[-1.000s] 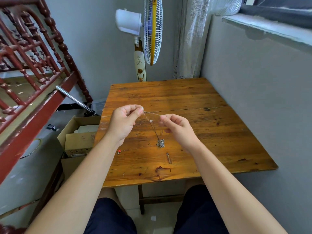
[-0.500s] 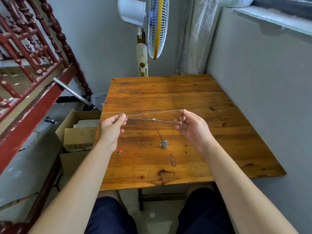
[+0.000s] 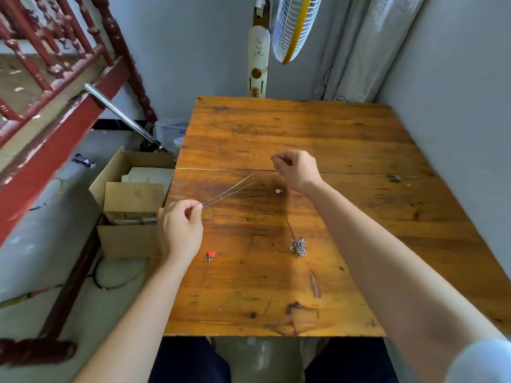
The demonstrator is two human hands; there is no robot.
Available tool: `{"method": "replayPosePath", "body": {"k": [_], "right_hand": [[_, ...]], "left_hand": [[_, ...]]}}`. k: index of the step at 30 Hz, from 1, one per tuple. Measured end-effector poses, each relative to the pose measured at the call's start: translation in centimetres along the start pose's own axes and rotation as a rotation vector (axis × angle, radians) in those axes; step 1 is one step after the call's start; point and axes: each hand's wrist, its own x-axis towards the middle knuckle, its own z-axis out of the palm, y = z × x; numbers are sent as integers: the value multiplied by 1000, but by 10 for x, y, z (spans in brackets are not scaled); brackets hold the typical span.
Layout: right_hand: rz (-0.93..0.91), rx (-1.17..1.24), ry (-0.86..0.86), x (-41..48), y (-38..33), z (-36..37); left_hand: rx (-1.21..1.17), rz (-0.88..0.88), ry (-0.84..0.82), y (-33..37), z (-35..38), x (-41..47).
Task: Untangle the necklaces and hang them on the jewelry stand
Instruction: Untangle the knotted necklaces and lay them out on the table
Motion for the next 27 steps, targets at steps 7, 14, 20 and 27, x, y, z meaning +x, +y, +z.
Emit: {"method": "replayPosePath", "body": {"k": [7, 14, 20, 27], "right_hand": [[-14, -157, -29, 25, 16, 23], [-27, -66, -46, -12, 25, -1], [12, 60, 81, -99, 52, -28], [39, 41, 208, -177, 80, -38]], "left_hand": [[80, -32, 75, -12, 12, 3], [94, -60, -7, -6, 9, -1], [79, 222, -126, 40, 21, -48], [77, 411, -296, 72, 57, -100]]}}
